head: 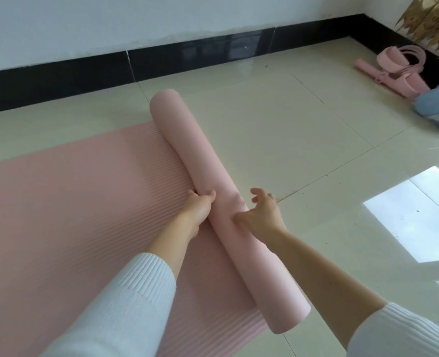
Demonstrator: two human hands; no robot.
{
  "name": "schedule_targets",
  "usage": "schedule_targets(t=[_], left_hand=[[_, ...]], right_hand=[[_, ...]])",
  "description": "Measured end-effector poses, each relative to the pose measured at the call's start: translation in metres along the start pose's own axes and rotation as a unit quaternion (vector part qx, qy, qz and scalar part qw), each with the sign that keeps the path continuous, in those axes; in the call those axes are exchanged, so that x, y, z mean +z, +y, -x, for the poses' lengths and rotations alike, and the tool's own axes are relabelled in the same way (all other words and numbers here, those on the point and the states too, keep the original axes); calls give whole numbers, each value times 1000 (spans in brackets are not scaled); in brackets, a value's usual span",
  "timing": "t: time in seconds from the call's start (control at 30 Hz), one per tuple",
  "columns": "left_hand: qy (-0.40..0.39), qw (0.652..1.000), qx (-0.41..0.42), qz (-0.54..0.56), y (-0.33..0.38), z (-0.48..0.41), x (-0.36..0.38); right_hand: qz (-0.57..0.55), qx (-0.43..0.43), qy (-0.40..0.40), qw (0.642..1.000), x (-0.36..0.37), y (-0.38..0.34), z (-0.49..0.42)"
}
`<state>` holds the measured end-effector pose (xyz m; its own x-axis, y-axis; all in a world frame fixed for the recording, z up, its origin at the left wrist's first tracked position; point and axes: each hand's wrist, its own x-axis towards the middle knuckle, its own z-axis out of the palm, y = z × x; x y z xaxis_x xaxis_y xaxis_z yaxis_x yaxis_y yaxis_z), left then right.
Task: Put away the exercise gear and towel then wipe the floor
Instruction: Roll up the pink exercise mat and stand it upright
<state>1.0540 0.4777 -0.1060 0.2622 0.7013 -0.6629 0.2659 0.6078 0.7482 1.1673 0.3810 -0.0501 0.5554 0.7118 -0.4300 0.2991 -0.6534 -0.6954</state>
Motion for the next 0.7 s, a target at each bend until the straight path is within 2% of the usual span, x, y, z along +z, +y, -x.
schedule_targets(t=[0.07,0.13,0.17,0.23,0.27,0.4,0.47,0.53,0.6,0.7], left_hand=[[74,985,68,-142,0,2,-8],[151,933,171,-279,5,14,-21],[164,900,225,-335,8,20,-28],[129,856,283,-412,14,25,-42],[100,850,282,-433,16,24,-50],[25,849,197,-490,33,29,-83],[15,858,161,-487,38,35,-97],[3,893,113,-436,33,41,-106],[-9,943,74,-323,18,48,-106],[24,970,87,-226,-8,53,-100]], right_hand=[[5,29,-40,999,-1,-4,-3],[56,8,-57,997,2,-7,-2],[89,-13,-60,994,4,-9,0],[124,-56,-69,988,9,-9,5],[119,-72,-75,987,11,-10,8],[16,-82,-110,990,21,-16,14],[18,-100,-111,989,27,-21,17],[19,-125,-124,984,33,-22,21],[13,-141,-132,981,38,-22,24],[31,-108,-103,988,43,-27,26]])
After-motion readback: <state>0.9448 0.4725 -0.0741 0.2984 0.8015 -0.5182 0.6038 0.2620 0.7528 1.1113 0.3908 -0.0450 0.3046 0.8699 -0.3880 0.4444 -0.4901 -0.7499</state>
